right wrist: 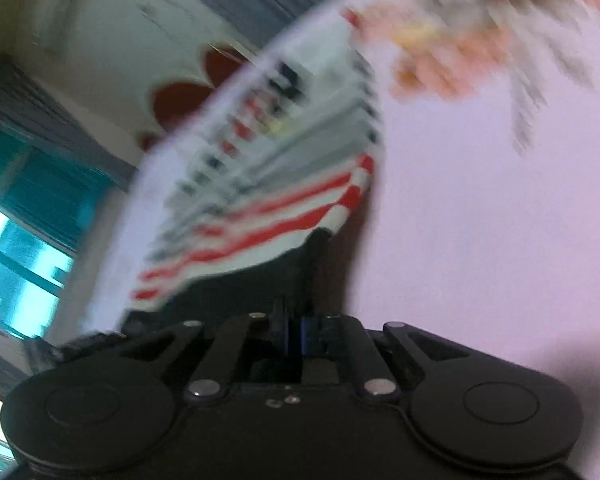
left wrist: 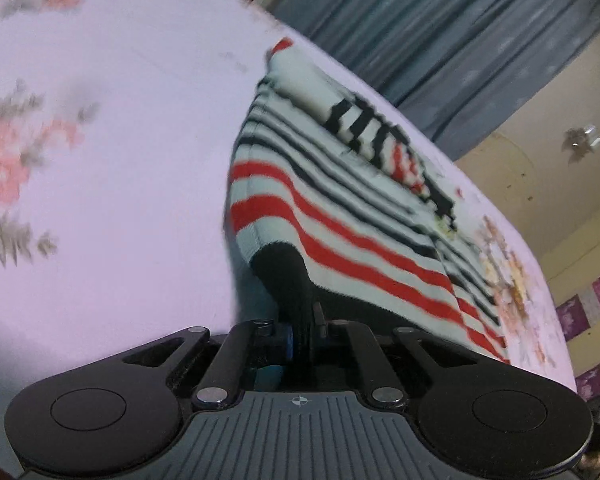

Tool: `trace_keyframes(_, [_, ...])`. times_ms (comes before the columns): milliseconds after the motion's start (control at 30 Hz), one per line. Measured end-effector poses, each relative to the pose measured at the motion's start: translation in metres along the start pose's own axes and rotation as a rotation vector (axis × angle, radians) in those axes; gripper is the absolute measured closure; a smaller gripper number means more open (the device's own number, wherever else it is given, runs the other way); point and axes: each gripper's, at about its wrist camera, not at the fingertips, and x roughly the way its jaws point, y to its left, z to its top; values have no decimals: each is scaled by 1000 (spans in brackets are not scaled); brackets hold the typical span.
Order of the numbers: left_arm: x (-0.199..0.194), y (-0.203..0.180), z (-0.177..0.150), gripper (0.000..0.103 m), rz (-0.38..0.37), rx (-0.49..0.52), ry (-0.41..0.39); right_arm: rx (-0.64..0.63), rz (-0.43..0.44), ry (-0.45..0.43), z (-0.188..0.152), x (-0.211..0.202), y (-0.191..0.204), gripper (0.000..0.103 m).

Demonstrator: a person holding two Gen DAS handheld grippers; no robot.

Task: Fold small clothes

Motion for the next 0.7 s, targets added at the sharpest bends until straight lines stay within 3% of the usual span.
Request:
trace_keyframes(133, [1, 3, 0, 96, -11, -48, 5, 12, 23, -5, -3, 1, 0, 98])
trace_keyframes(300, [-1, 7, 4, 80, -16, -75, -19, 11, 30, 16, 1, 8, 1, 97])
trace_keyframes(367, [2, 7, 12, 57, -15, -61, -39, 17, 33, 19, 1, 8, 1, 96])
trace_keyframes(400, [5, 7, 18, 53, -20, -62, -44, 19, 33, 20, 1, 8, 0, 96])
trace_keyframes(467, [13, 6, 31, 31, -43, -71, -53, 22, 31, 19, 0, 8, -1, 97])
trace_keyframes(533, [22, 4, 39, 21, -62, -84, -75, 37, 30, 15, 1, 8, -2, 97])
trace_keyframes(633, [28, 1, 40, 21, -85, -75, -77, 57, 29, 12, 4, 10, -5, 98])
trace_keyframes(700, [24, 3, 36, 41, -128, -60, -46, 74, 30, 6, 5, 9, -7, 95])
